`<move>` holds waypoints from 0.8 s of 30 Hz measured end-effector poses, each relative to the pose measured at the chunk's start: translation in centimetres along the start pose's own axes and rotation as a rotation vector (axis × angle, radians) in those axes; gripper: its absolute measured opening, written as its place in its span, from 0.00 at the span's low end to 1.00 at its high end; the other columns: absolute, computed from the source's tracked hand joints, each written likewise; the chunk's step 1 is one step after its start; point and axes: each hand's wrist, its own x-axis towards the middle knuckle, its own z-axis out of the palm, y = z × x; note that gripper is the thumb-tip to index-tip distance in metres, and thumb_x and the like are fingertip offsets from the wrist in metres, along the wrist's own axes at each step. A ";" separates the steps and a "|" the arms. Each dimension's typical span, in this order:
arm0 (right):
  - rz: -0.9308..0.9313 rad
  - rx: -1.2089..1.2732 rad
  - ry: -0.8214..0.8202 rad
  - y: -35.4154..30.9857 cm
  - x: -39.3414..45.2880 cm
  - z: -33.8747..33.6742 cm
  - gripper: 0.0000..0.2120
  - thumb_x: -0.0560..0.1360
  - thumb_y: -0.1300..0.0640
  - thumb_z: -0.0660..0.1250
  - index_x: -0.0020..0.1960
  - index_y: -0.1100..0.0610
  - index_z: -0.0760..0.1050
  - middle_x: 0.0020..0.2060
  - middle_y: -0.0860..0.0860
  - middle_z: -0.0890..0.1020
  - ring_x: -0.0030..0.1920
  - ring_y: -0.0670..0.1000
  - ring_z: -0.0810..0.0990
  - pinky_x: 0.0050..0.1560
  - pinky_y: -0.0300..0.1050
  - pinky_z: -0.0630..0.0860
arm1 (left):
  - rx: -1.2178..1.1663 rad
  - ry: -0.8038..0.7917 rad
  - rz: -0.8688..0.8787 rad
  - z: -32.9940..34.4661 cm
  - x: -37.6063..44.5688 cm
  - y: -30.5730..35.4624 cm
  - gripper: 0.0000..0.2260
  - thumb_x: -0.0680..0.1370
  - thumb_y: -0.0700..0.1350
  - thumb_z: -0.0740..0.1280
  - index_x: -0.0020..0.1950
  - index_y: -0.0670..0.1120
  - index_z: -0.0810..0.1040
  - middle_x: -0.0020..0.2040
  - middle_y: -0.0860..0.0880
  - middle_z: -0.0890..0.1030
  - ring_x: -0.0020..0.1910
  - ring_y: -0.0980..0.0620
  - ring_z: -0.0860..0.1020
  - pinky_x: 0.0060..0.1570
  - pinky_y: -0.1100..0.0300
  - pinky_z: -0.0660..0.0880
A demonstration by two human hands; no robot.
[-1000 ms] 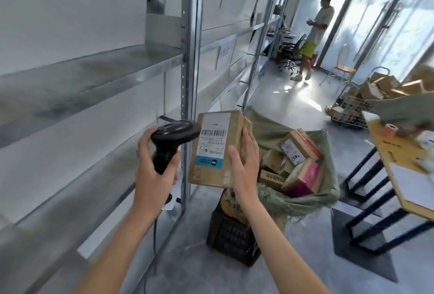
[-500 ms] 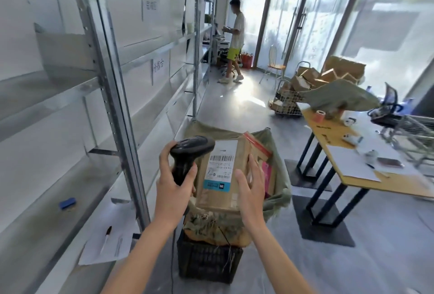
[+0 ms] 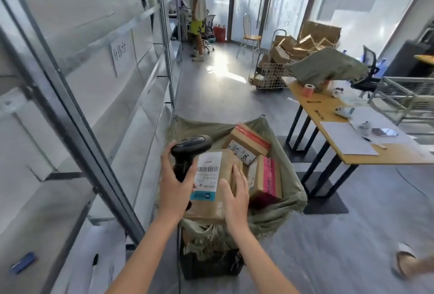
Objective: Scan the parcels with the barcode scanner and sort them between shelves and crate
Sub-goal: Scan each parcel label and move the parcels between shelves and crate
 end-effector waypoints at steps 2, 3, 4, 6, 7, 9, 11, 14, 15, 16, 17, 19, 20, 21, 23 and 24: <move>0.038 -0.021 0.002 1.1 1.0 0.6 0.26 0.80 0.48 0.65 0.75 0.37 0.63 0.76 0.39 0.61 0.74 0.44 0.59 0.74 0.53 0.60 | 0.016 -0.016 -0.031 0.6 1.2 -1.6 0.27 0.80 0.44 0.69 0.70 0.67 0.61 0.63 0.37 0.77 0.50 0.37 0.82 0.39 0.62 0.78; 0.051 -0.036 0.004 1.5 1.6 0.8 0.26 0.80 0.48 0.65 0.75 0.37 0.62 0.76 0.39 0.61 0.73 0.43 0.58 0.74 0.53 0.60 | 0.013 -0.027 -0.042 0.9 1.6 -2.3 0.27 0.80 0.44 0.69 0.70 0.66 0.61 0.64 0.37 0.77 0.50 0.36 0.82 0.38 0.63 0.78; 0.064 -0.049 0.005 1.9 2.2 0.9 0.26 0.80 0.48 0.65 0.76 0.37 0.62 0.77 0.39 0.60 0.73 0.42 0.57 0.74 0.53 0.59 | 0.009 -0.039 -0.055 1.3 2.1 -2.9 0.27 0.81 0.43 0.68 0.71 0.65 0.61 0.64 0.37 0.77 0.47 0.38 0.82 0.37 0.65 0.78; 0.090 -0.072 0.006 2.7 3.9 1.1 0.26 0.80 0.47 0.64 0.76 0.38 0.62 0.77 0.40 0.60 0.73 0.42 0.56 0.76 0.55 0.57 | 0.015 -0.059 -0.084 2.1 3.1 -4.1 0.27 0.81 0.42 0.68 0.71 0.64 0.61 0.63 0.37 0.77 0.41 0.47 0.81 0.34 0.66 0.77; 0.105 -0.087 0.009 3.0 4.9 1.0 0.26 0.80 0.47 0.64 0.76 0.38 0.62 0.77 0.41 0.59 0.75 0.44 0.56 0.76 0.56 0.56 | 0.018 -0.064 -0.100 2.6 3.6 -4.7 0.27 0.81 0.41 0.68 0.71 0.64 0.60 0.63 0.37 0.77 0.39 0.50 0.81 0.33 0.66 0.77; 0.133 -0.138 0.023 3.8 7.1 0.7 0.26 0.80 0.46 0.64 0.76 0.38 0.62 0.78 0.43 0.59 0.77 0.49 0.55 0.76 0.59 0.55 | 0.033 -0.062 -0.122 3.7 4.7 -5.8 0.28 0.81 0.39 0.68 0.71 0.63 0.61 0.60 0.36 0.78 0.33 0.54 0.79 0.32 0.66 0.77; 0.142 -0.225 0.037 4.6 9.8 0.2 0.27 0.80 0.44 0.63 0.76 0.37 0.61 0.79 0.44 0.57 0.77 0.52 0.54 0.76 0.60 0.53 | 0.057 -0.049 -0.140 4.9 5.8 -6.9 0.28 0.81 0.37 0.67 0.71 0.62 0.61 0.53 0.37 0.79 0.28 0.56 0.77 0.31 0.65 0.76; 0.114 -0.409 0.042 6.2 14.0 -0.3 0.28 0.80 0.42 0.61 0.78 0.37 0.57 0.80 0.45 0.53 0.78 0.56 0.53 0.76 0.61 0.54 | 0.085 -0.025 -0.180 6.5 7.4 -8.5 0.28 0.80 0.38 0.68 0.72 0.61 0.61 0.49 0.37 0.79 0.28 0.52 0.77 0.32 0.63 0.76; 0.121 -0.489 0.039 6.9 15.3 -0.4 0.29 0.80 0.41 0.60 0.79 0.38 0.55 0.81 0.46 0.52 0.77 0.58 0.53 0.76 0.62 0.55 | 0.093 -0.017 -0.190 6.9 7.8 -9.1 0.28 0.80 0.38 0.68 0.72 0.61 0.61 0.49 0.38 0.79 0.28 0.51 0.77 0.32 0.62 0.76; 0.131 -0.599 0.029 7.8 16.4 -0.3 0.30 0.80 0.40 0.59 0.79 0.40 0.54 0.81 0.48 0.52 0.77 0.61 0.53 0.75 0.64 0.56 | 0.099 -0.013 -0.200 7.3 8.3 -9.7 0.28 0.80 0.37 0.68 0.72 0.62 0.62 0.50 0.38 0.79 0.28 0.50 0.77 0.32 0.61 0.77; 0.129 -0.732 0.009 8.8 17.3 -0.1 0.30 0.81 0.40 0.57 0.80 0.42 0.54 0.81 0.51 0.52 0.77 0.64 0.53 0.75 0.66 0.57 | 0.103 -0.010 -0.211 7.6 8.7 -10.2 0.28 0.80 0.38 0.68 0.71 0.62 0.62 0.50 0.39 0.79 0.29 0.49 0.77 0.33 0.61 0.77; 0.070 -0.937 -0.044 10.8 18.4 0.4 0.29 0.82 0.41 0.53 0.81 0.48 0.55 0.80 0.57 0.56 0.77 0.70 0.55 0.75 0.68 0.57 | 0.117 0.003 -0.235 8.1 9.4 -11.2 0.28 0.80 0.38 0.68 0.71 0.63 0.62 0.52 0.38 0.79 0.29 0.48 0.77 0.33 0.59 0.78; 0.037 -0.982 -0.064 11.6 18.7 0.7 0.30 0.81 0.42 0.51 0.81 0.51 0.56 0.79 0.60 0.59 0.76 0.72 0.56 0.74 0.70 0.57 | 0.124 0.015 -0.247 8.2 9.7 -11.6 0.28 0.80 0.39 0.68 0.71 0.63 0.62 0.54 0.37 0.79 0.28 0.48 0.77 0.32 0.59 0.77; 0.017 -1.008 -0.078 12.3 19.0 1.0 0.31 0.80 0.43 0.49 0.80 0.53 0.58 0.78 0.61 0.60 0.76 0.73 0.57 0.74 0.70 0.56 | 0.128 0.027 -0.259 8.3 9.9 -12.1 0.28 0.80 0.39 0.68 0.71 0.64 0.62 0.56 0.36 0.78 0.28 0.49 0.77 0.32 0.59 0.77; 0.007 -1.051 -0.079 13.0 19.4 1.7 0.32 0.79 0.44 0.49 0.80 0.55 0.57 0.78 0.62 0.59 0.77 0.72 0.54 0.76 0.69 0.53 | 0.136 0.049 -0.278 8.6 10.3 -12.6 0.28 0.80 0.39 0.68 0.70 0.65 0.62 0.62 0.35 0.75 0.28 0.50 0.77 0.32 0.61 0.77; 0.007 -1.064 -0.077 13.1 19.7 2.0 0.32 0.79 0.44 0.49 0.81 0.55 0.57 0.79 0.62 0.59 0.77 0.71 0.52 0.76 0.69 0.52 | 0.144 0.060 -0.286 8.8 10.4 -12.9 0.28 0.80 0.39 0.69 0.71 0.64 0.62 0.64 0.36 0.75 0.28 0.50 0.77 0.32 0.62 0.77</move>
